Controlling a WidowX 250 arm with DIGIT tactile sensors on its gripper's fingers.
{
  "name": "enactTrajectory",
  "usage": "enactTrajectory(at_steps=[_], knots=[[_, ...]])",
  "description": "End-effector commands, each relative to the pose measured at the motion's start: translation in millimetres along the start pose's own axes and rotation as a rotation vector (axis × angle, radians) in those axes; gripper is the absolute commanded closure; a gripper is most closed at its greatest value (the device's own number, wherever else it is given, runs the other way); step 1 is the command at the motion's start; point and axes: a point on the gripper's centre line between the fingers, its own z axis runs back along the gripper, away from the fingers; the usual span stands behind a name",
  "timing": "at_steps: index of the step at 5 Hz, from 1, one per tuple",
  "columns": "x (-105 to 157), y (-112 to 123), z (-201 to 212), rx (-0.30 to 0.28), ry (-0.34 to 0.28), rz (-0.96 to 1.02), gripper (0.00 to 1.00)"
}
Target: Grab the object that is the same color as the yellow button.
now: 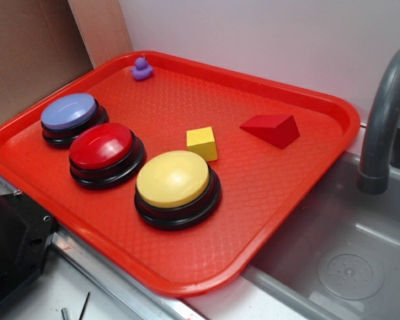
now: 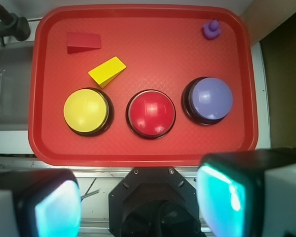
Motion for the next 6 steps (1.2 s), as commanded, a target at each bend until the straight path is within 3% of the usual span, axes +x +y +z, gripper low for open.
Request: enactTrajectory(at_steps=[1,2,4,6], knots=[[0.0,0.0,0.0,0.000,0.000,0.000,0.00],[9.7,-5.2,-8.6,-0.019,0.054,0.166,0.00],[40.7,-20.2,-38.3,0.049,0.047,0.522,0.00],[77.5,-42.3,-98.4,0.039,-0.075,0.741,0.00]])
